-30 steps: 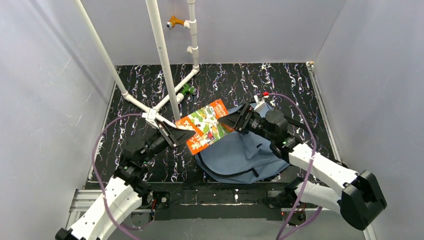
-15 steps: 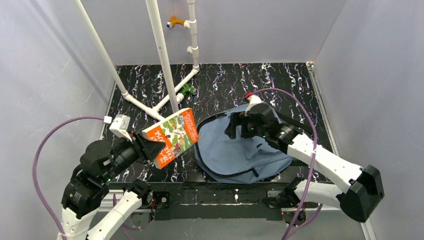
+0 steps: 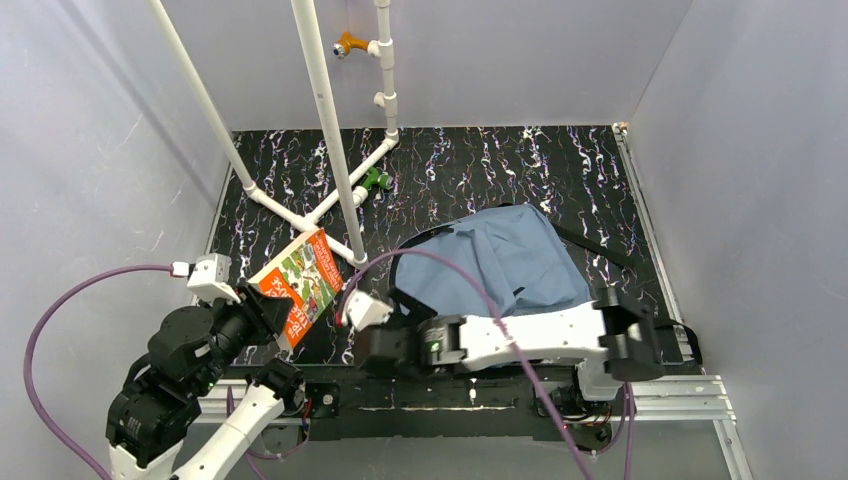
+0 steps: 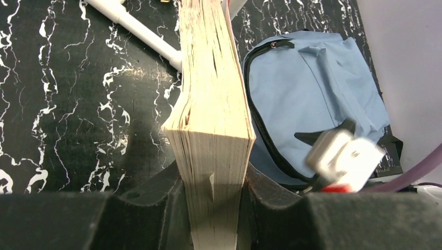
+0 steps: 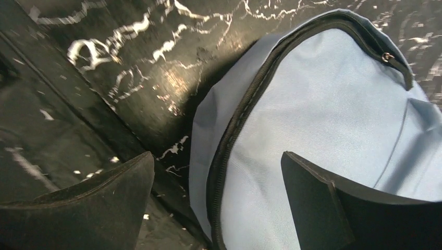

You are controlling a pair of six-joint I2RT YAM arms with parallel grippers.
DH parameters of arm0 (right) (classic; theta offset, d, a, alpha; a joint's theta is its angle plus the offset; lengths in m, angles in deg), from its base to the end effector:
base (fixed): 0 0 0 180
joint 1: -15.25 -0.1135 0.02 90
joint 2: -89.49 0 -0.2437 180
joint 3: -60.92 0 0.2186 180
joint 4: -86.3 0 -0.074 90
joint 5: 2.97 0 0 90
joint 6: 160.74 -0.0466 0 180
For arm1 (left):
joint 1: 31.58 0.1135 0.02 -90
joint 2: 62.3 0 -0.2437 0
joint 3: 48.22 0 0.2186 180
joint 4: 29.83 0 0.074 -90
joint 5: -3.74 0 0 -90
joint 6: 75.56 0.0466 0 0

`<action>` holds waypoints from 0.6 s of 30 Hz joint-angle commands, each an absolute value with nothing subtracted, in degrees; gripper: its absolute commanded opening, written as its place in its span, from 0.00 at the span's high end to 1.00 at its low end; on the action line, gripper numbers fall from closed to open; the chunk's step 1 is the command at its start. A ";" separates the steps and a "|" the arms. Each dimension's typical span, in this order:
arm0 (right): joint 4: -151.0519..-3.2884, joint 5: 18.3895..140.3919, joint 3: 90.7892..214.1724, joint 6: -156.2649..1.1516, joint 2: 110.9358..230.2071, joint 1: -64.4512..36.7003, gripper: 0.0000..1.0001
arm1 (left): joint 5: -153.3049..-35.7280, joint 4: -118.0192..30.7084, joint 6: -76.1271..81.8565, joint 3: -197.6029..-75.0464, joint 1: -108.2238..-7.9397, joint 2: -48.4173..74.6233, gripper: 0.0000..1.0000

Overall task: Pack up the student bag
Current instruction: Place the book in the student bag.

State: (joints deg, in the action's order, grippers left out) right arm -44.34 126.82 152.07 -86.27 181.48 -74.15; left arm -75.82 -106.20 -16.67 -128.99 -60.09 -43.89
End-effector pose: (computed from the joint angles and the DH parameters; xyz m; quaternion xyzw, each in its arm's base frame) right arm 0.0331 0.3170 0.2695 -0.4387 0.7763 0.0589 0.4487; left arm 0.0097 0.0043 0.3551 -0.0738 0.7833 -0.2425 0.5676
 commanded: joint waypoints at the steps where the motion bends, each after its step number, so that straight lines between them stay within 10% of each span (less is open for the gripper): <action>1: -28.41 143.72 159.43 -88.36 191.26 -77.90 0.02 | -73.90 -102.98 -17.89 -128.61 -60.06 -43.18 1.00; 10: -19.42 154.69 161.25 -94.36 194.48 -78.26 0.17 | -75.14 -102.98 -19.00 -127.52 -60.06 -43.39 1.00; 18: -24.65 152.73 155.73 -92.51 187.96 -75.33 0.76 | -79.09 -102.41 -20.62 -126.28 -60.07 -41.87 1.00</action>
State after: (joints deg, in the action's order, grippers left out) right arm -23.83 149.73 157.14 -92.06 191.22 -77.50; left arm -76.71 -106.84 -19.29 -125.98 -60.09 -43.65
